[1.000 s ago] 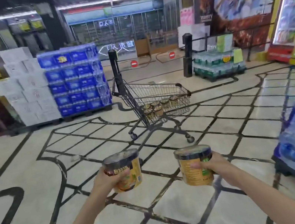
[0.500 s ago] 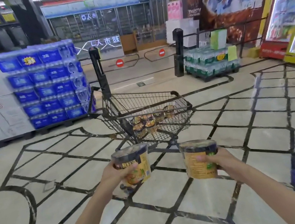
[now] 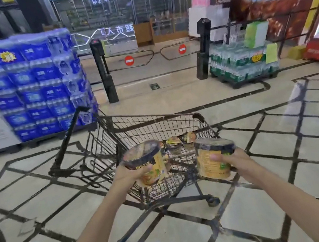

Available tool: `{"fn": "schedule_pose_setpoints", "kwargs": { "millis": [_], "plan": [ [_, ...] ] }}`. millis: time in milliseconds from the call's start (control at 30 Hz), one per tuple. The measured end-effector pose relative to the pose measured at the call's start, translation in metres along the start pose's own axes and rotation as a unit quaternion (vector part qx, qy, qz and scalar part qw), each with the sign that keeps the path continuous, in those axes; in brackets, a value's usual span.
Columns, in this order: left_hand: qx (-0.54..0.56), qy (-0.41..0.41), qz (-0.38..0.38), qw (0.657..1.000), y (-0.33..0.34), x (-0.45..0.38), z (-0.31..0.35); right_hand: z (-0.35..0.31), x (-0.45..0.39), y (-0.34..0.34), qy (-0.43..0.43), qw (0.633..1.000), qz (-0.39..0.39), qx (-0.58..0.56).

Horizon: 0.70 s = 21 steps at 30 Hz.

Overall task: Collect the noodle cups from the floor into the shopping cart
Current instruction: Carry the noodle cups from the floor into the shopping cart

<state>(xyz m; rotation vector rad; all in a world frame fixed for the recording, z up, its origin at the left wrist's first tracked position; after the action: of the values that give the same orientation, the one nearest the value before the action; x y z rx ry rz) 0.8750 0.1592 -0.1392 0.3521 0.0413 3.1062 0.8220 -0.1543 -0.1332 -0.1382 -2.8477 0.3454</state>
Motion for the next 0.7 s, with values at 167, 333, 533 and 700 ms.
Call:
{"fn": "schedule_pose_setpoints", "kwargs": {
  "millis": [167,333,533,700],
  "plan": [
    [0.003,0.014,-0.020,1.000,0.028,-0.130,0.006,-0.012,-0.120,-0.010,-0.010,0.999,0.023,0.020],
    [-0.005,-0.040,-0.039,0.998,0.053,-0.239,-0.003,-0.007,-0.222,-0.020,0.027,0.997,0.043,0.055],
    [-0.013,-0.106,-0.066,0.992,0.087,-0.332,-0.033,0.016,-0.322,-0.019,0.086,0.992,0.047,0.082],
    [0.048,-0.187,-0.073,0.978,0.126,-0.374,-0.083,0.064,-0.382,-0.009,0.130,0.988,0.028,0.081]
  ]
}}
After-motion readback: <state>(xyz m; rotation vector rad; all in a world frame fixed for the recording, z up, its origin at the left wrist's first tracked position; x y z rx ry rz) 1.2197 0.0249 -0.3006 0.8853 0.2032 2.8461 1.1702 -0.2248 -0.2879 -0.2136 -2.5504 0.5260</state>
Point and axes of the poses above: each hand's wrist, its own x-axis away from the middle knuckle, its own y-axis out of the palm, z = x × y, the point moved 2 cm from there along -x, towards the middle knuckle, and after that the axes turned 12 degrees about x, right-handed, at the moved point
